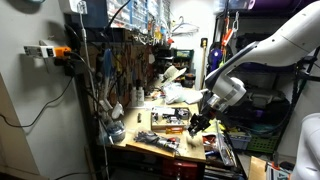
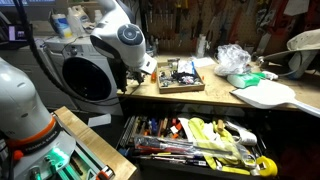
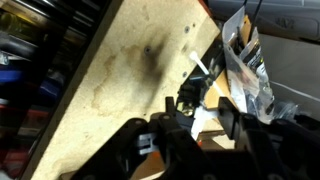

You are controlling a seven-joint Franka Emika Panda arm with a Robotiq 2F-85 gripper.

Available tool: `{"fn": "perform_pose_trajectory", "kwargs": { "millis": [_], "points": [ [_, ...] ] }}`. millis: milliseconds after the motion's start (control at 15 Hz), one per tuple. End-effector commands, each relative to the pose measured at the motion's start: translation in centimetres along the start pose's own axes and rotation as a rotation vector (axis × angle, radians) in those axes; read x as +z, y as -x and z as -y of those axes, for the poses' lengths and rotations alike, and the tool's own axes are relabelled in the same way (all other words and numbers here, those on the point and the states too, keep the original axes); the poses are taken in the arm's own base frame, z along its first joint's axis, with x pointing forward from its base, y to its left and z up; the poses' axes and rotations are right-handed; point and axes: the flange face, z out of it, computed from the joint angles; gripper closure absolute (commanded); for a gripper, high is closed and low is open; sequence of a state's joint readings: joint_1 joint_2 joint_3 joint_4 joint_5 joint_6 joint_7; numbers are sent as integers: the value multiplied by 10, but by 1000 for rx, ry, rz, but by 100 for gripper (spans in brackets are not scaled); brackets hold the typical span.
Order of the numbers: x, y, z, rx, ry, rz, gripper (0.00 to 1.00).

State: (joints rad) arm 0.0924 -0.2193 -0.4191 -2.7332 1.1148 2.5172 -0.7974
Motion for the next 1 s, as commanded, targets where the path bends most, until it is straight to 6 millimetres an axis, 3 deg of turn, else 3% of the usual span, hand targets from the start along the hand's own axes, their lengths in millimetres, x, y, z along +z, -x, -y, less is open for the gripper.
{"fn": "perform_pose_trajectory", "kwargs": {
  "millis": [0, 667, 733, 933],
  "points": [
    [3, 0, -11, -34, -88, 33, 79],
    [16, -16, -42, -55, -206, 48, 79],
    [9, -10, -37, -55, -174, 65, 54],
    [14, -15, -39, -53, -176, 58, 54]
  ]
}}
